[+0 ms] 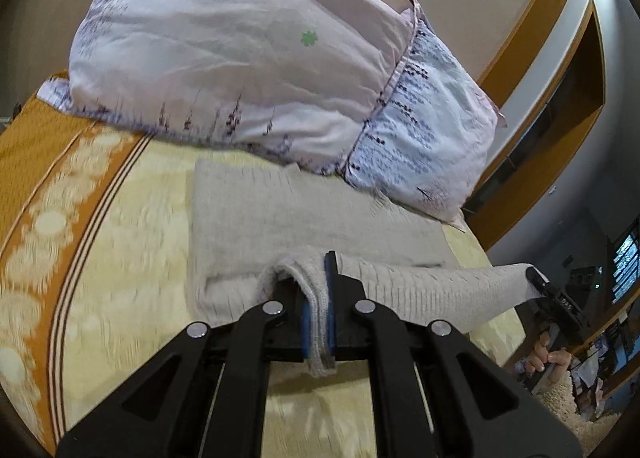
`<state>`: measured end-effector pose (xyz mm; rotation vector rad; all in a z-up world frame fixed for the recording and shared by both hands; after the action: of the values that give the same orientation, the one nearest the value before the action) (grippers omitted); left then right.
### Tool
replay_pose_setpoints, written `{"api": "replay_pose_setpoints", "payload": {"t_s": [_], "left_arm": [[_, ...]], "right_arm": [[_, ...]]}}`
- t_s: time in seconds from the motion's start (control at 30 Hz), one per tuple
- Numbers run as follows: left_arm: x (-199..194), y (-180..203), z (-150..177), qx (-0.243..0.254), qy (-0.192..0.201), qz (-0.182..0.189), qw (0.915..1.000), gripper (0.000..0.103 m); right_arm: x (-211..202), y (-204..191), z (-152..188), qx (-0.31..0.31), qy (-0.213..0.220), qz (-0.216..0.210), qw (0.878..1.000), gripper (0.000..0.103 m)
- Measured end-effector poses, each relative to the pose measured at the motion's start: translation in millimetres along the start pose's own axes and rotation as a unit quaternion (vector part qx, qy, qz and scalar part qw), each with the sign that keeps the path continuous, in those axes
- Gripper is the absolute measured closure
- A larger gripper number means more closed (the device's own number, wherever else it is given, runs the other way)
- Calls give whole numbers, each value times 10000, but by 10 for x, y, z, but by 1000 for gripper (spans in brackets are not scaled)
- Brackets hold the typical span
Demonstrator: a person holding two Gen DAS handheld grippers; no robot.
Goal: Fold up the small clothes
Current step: 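Grasp the hem with the left tool while the right tool grasps it too, then fold the held hem over toward the collar with both tools, then open both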
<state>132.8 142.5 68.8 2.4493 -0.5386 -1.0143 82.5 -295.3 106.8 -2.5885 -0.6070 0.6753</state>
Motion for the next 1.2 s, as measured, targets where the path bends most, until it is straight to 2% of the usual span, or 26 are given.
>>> {"api": "replay_pose_setpoints", "payload": {"t_s": [0.4,0.53,0.7,0.93,1.07,1.2], "left_arm": [[430,-40,-537,-19,52,-129,9999,97],[691,-121,-680,-91,43,-255,9996,97],[1028,-269,-745,-341,-167,-310,9988,97],[1293,-364,-820,-388,-279,-386,9981,97],[1497,-412,-813,-309,-384,-592,9970,97],[1654,-540,-774,-576,-534,-619,9950,97]], "right_arm": [[437,157,-313,122,93,253,9996,96],[697,280,-399,245,39,398,9989,96],[1045,541,-325,601,-285,611,9959,96],[1263,799,-270,965,-448,753,9915,96],[1410,939,-249,1121,-596,923,9876,96],[1596,1096,-215,1451,-804,1001,9811,96]]}}
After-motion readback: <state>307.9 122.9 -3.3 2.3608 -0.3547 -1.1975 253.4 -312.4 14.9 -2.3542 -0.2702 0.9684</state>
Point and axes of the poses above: each gripper's, at about its wrist camera, not at the fingertips, and x roughly the way its jaws point, y to its right, z to its underside, the point moved 5 cm from there along x, roughly the way its jaws point, and after that the axes turned 4 degrees about -x, right-handed, at the moved point
